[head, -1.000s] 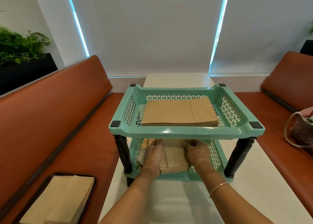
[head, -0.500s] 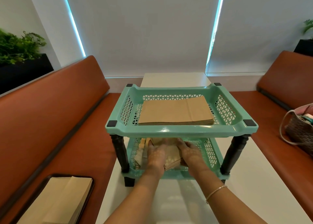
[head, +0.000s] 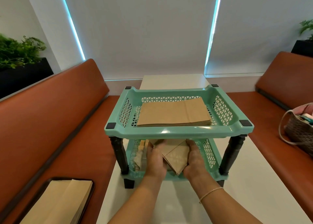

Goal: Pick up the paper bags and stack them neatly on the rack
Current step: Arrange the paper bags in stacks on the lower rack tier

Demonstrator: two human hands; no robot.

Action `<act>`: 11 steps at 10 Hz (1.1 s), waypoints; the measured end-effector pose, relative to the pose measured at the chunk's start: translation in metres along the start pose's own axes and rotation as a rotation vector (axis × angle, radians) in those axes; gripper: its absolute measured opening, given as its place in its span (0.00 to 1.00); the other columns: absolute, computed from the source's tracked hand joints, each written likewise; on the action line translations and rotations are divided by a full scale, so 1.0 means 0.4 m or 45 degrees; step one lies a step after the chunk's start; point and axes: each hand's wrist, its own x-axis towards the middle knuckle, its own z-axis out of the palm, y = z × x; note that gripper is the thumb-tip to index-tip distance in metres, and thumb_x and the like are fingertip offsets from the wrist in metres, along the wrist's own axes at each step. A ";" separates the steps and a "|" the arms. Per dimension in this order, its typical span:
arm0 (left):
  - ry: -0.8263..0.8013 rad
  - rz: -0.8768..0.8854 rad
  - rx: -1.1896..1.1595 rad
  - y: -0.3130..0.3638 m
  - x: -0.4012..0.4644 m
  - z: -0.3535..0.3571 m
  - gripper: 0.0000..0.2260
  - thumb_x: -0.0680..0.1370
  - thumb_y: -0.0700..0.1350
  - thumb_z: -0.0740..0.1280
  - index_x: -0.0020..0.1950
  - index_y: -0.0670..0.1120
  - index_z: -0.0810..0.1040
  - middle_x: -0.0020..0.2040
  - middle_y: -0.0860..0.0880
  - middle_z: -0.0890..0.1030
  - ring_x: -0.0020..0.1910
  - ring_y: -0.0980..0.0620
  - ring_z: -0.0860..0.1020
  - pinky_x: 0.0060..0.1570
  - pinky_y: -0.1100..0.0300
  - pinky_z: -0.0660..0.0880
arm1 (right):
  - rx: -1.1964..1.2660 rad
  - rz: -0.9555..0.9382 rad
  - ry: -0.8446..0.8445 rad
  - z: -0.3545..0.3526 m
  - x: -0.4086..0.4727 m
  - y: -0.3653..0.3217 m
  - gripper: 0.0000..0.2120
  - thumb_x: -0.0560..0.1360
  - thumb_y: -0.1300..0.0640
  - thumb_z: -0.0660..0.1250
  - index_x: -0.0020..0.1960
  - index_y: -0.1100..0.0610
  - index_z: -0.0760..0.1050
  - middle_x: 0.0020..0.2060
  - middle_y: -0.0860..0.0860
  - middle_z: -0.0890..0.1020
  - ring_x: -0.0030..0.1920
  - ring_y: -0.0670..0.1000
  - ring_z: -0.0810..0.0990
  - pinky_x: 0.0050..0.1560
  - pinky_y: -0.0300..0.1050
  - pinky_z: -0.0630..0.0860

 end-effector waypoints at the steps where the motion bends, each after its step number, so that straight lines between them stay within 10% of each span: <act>1: 0.188 -0.051 0.078 0.044 0.029 -0.020 0.18 0.82 0.44 0.55 0.71 0.40 0.65 0.69 0.39 0.69 0.68 0.42 0.69 0.54 0.60 0.72 | -0.053 0.012 0.085 -0.005 0.000 0.007 0.24 0.67 0.48 0.71 0.59 0.60 0.77 0.52 0.61 0.82 0.51 0.63 0.81 0.51 0.63 0.77; 3: 0.557 0.252 2.278 0.085 0.027 -0.032 0.20 0.81 0.48 0.56 0.71 0.39 0.65 0.68 0.40 0.68 0.71 0.42 0.62 0.73 0.51 0.54 | -0.188 -0.027 0.163 0.004 0.000 0.030 0.27 0.62 0.44 0.76 0.54 0.60 0.79 0.47 0.60 0.84 0.48 0.63 0.82 0.49 0.69 0.76; 5: 0.684 0.203 2.123 0.090 0.018 -0.044 0.33 0.81 0.60 0.49 0.72 0.34 0.59 0.72 0.40 0.64 0.72 0.43 0.62 0.72 0.55 0.56 | -0.237 -0.068 0.232 0.005 -0.001 0.038 0.19 0.63 0.50 0.76 0.47 0.62 0.80 0.45 0.61 0.84 0.44 0.62 0.83 0.47 0.65 0.78; 7: 0.562 0.087 0.396 0.055 0.054 -0.035 0.19 0.83 0.50 0.46 0.72 0.49 0.64 0.70 0.40 0.69 0.51 0.55 0.73 0.42 0.72 0.71 | -0.262 -0.135 0.321 0.005 0.003 0.039 0.20 0.56 0.45 0.75 0.42 0.58 0.79 0.41 0.58 0.84 0.43 0.62 0.82 0.47 0.64 0.79; 8: 0.525 0.141 0.450 0.061 0.036 -0.036 0.18 0.82 0.44 0.54 0.70 0.38 0.66 0.68 0.37 0.70 0.65 0.41 0.72 0.64 0.51 0.70 | -0.257 -0.172 0.345 0.008 -0.007 0.040 0.12 0.63 0.50 0.74 0.38 0.58 0.78 0.40 0.59 0.83 0.43 0.62 0.82 0.48 0.65 0.79; 10: 0.611 0.064 0.891 0.047 0.024 -0.022 0.21 0.81 0.50 0.59 0.72 0.46 0.62 0.67 0.44 0.67 0.68 0.49 0.68 0.67 0.56 0.66 | -0.192 -0.177 0.370 0.002 -0.006 0.042 0.09 0.68 0.54 0.72 0.36 0.58 0.76 0.36 0.57 0.81 0.39 0.59 0.80 0.48 0.60 0.79; 11: 0.339 0.129 0.932 0.026 -0.017 -0.003 0.51 0.56 0.72 0.47 0.75 0.48 0.56 0.58 0.53 0.70 0.36 0.72 0.73 0.41 0.80 0.72 | -0.154 -0.212 0.378 0.008 -0.005 0.041 0.09 0.67 0.53 0.73 0.36 0.58 0.77 0.36 0.55 0.81 0.40 0.58 0.80 0.49 0.59 0.79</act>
